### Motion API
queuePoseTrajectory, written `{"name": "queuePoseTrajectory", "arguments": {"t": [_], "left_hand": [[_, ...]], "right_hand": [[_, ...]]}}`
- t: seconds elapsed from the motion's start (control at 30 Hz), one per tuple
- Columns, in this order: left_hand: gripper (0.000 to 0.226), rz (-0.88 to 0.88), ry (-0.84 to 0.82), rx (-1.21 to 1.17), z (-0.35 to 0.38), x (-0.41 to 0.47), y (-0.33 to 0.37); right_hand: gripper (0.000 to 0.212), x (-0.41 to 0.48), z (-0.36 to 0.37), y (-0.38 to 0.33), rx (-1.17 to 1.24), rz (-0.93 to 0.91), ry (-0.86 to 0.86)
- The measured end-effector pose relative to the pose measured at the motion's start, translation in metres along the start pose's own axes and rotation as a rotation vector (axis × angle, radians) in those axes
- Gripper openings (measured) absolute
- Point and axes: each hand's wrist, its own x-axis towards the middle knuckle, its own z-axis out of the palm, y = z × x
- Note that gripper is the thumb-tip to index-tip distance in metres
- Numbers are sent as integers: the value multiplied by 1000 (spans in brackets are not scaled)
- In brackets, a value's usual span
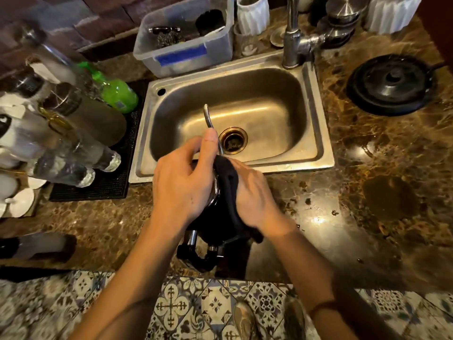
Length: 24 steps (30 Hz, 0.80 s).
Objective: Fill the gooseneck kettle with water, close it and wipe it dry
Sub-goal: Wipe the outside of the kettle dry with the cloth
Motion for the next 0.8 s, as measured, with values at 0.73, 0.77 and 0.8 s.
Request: {"name": "queuePoseTrajectory", "arguments": {"t": [0.73, 0.77, 0.8], "left_hand": [[74, -17, -59, 23, 2, 3, 1], [74, -22, -67, 26, 2, 3, 1], [74, -27, -74, 33, 2, 3, 1]], "right_hand": [[60, -68, 62, -9, -86, -129, 502], [59, -61, 53, -9, -32, -131, 498], [58, -53, 44, -11, 12, -103, 484]]}}
